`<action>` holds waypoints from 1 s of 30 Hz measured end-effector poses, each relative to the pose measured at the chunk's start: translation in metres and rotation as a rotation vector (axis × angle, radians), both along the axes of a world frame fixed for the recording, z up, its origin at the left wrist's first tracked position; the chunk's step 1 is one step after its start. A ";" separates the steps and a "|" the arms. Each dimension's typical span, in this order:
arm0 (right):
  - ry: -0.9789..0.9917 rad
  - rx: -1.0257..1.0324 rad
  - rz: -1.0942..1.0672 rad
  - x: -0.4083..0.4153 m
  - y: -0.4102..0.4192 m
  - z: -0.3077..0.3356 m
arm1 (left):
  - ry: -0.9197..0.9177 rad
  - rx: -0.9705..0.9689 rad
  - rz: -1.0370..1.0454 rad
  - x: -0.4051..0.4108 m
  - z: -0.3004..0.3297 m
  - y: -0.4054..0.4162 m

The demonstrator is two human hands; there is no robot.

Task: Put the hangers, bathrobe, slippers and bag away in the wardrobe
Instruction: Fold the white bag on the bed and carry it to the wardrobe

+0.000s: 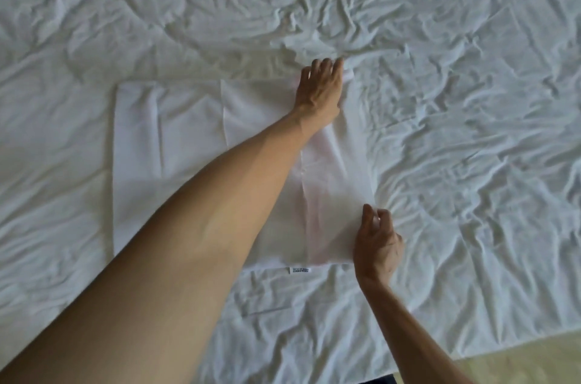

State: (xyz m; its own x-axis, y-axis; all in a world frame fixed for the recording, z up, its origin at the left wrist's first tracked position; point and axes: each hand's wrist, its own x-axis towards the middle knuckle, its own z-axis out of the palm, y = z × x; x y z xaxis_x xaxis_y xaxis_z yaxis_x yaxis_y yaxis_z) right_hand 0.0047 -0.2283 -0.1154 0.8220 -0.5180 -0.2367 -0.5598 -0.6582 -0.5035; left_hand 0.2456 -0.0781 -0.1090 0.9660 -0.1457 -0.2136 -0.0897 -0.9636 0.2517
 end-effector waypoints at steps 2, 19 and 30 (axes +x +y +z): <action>-0.033 0.018 -0.020 0.002 -0.002 0.004 | -0.001 -0.078 0.032 0.006 0.005 -0.004; -0.105 0.379 0.771 -0.026 0.278 0.067 | -0.203 -0.170 0.351 -0.077 0.068 0.317; 0.018 0.348 0.765 -0.008 0.303 0.045 | -0.099 -0.145 0.535 -0.137 0.034 0.373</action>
State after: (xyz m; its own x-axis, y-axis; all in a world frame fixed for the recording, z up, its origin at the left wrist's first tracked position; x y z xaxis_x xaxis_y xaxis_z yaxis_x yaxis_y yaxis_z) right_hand -0.0034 0.0752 -0.0700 0.9114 0.2859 -0.2959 -0.0318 -0.6681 -0.7434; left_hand 0.1087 0.2945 -0.0754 0.9278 0.3490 -0.1320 0.3720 -0.8373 0.4007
